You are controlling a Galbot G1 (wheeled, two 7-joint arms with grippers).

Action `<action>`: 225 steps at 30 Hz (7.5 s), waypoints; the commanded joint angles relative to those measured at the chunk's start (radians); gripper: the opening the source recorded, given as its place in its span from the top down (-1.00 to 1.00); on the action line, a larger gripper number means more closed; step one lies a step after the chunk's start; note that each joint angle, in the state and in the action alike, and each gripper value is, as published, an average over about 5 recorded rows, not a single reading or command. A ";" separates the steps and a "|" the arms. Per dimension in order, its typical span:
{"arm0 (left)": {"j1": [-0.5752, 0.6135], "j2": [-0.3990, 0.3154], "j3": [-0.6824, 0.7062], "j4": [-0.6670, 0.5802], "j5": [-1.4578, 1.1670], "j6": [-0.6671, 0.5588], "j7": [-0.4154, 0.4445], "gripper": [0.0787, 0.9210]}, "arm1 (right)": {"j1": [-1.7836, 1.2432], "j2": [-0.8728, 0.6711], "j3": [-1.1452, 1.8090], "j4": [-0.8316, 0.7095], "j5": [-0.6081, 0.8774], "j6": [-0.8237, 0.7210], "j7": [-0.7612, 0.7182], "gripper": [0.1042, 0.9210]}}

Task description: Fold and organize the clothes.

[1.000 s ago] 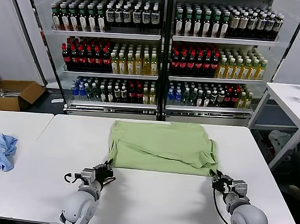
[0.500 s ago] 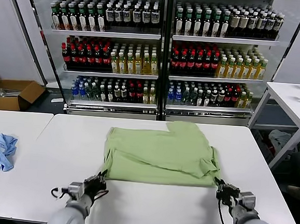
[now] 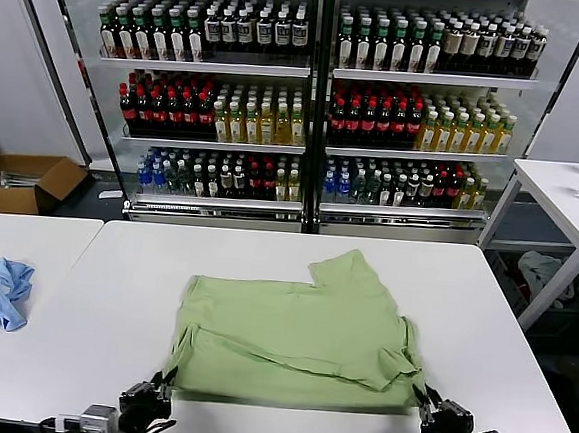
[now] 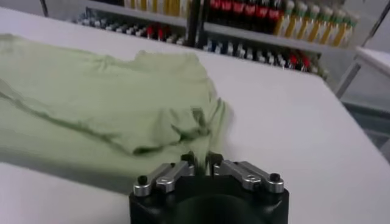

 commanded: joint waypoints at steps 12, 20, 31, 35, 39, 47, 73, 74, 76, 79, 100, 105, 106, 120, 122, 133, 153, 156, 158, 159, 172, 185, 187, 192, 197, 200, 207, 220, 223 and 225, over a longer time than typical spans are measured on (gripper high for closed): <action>-0.711 0.068 0.222 0.516 -0.107 0.058 -0.120 -0.33 | 0.967 0.083 -0.441 -0.625 0.110 -0.045 0.065 -0.56; -0.875 0.054 0.332 0.720 -0.048 0.069 -0.133 -0.75 | 1.189 0.181 -0.558 -0.927 0.201 -0.087 0.073 -0.76; -0.900 0.023 0.337 0.778 -0.139 0.069 -0.111 -0.77 | 1.349 0.291 -0.650 -1.212 0.163 -0.082 0.042 -0.76; -0.914 0.013 0.326 0.807 -0.208 0.069 -0.111 -0.77 | 1.365 0.324 -0.641 -1.268 0.173 -0.108 0.029 -0.76; -0.912 0.010 0.324 0.813 -0.258 0.069 -0.112 -0.77 | 1.375 0.352 -0.641 -1.315 0.174 -0.124 0.015 -0.76; -0.889 0.008 0.320 0.806 -0.286 0.069 -0.109 -0.51 | 1.373 0.367 -0.651 -1.342 0.179 -0.136 -0.003 -0.43; -0.766 0.067 0.185 0.554 -0.587 -0.029 -0.019 0.98 | 1.136 0.189 -0.501 -0.763 0.247 -0.090 0.003 1.00; -0.752 0.073 0.173 0.524 -0.606 -0.028 -0.022 0.98 | 1.112 0.172 -0.487 -0.720 0.252 -0.093 0.005 1.00; -0.726 0.083 0.153 0.474 -0.636 -0.025 -0.029 0.98 | 1.065 0.143 -0.458 -0.649 0.260 -0.098 0.011 1.00; -0.676 0.099 0.127 0.413 -0.664 -0.017 -0.038 0.98 | 0.992 0.105 -0.408 -0.553 0.275 -0.106 0.023 1.00; -0.365 0.148 0.088 0.226 -0.487 0.032 -0.047 0.98 | 0.228 0.087 -0.022 -0.093 0.206 -0.114 0.053 1.00; -0.374 0.138 0.122 0.253 -0.351 0.032 -0.032 0.98 | 0.213 0.123 -0.067 -0.123 0.113 -0.139 0.054 1.00; -0.374 0.132 0.127 0.255 -0.324 0.028 -0.031 0.97 | 0.217 0.130 -0.082 -0.130 0.098 -0.143 0.055 0.98; -0.282 -0.047 0.202 0.252 0.177 -0.071 -0.154 0.16 | 0.230 0.143 -0.125 -0.129 0.007 -0.084 0.067 0.09; -0.284 -0.073 0.215 0.280 0.234 -0.078 -0.162 0.01 | 0.233 0.142 -0.128 -0.128 0.006 -0.082 0.068 -0.03; -0.277 -0.122 0.246 0.286 0.222 -0.066 -0.158 -0.49 | 0.250 0.120 -0.126 -0.116 0.034 -0.080 0.072 -0.72; -0.263 0.041 -0.047 0.296 -0.092 -0.104 -0.011 0.85 | 0.299 0.081 -0.123 -0.096 0.130 -0.043 0.100 -0.76; -0.264 0.147 -0.162 0.316 -0.163 -0.107 -0.002 0.95 | 0.306 0.073 -0.121 -0.095 0.138 -0.040 0.100 -0.76; -0.269 0.212 -0.243 0.331 -0.213 -0.106 0.003 0.97 | 0.312 0.070 -0.120 -0.097 0.141 -0.039 0.099 -0.76; -0.274 0.242 -0.278 0.341 -0.235 -0.105 0.006 0.97 | 0.314 0.069 -0.120 -0.098 0.142 -0.038 0.099 -0.76; -0.300 0.198 -0.384 0.159 -0.866 0.027 -0.009 0.97 | 0.334 0.048 -0.136 -0.090 0.147 -0.025 0.098 -0.76; -0.359 -0.108 0.052 0.043 -0.917 0.018 -0.031 0.97 | 0.345 0.043 -0.149 -0.110 0.144 -0.013 0.093 -0.76; -0.396 -0.120 0.107 0.099 -0.866 0.018 -0.029 0.97 | 0.353 0.046 -0.154 -0.115 0.144 -0.013 0.092 -0.76; -0.463 -0.114 0.218 0.232 -0.706 0.024 -0.003 0.97 | 0.364 0.051 -0.157 -0.120 0.144 -0.013 0.092 -0.76; -0.471 -0.091 0.259 0.219 -0.563 0.036 0.065 0.92 | 0.364 0.055 -0.150 -0.123 0.145 -0.013 0.093 -0.76; -0.448 -0.069 0.259 0.170 -0.439 0.028 0.094 0.72 | 0.361 0.055 -0.140 -0.124 0.146 -0.013 0.091 -0.76; -0.353 0.008 0.113 0.065 -0.248 -0.007 0.067 0.21 | 0.367 0.061 -0.136 -0.133 0.147 -0.010 0.091 -0.76; -0.312 0.074 0.034 0.356 -0.011 -0.039 0.007 -0.66 | 0.390 0.088 -0.162 -0.150 0.137 -0.008 0.091 -0.76; -0.333 0.065 0.042 0.380 -0.063 -0.008 0.016 -0.75 | 0.388 0.086 -0.157 -0.148 0.138 -0.007 0.091 -0.76; -0.347 0.062 0.042 0.389 -0.120 0.011 0.018 -0.76 | 0.386 0.084 -0.152 -0.144 0.139 -0.006 0.091 -0.76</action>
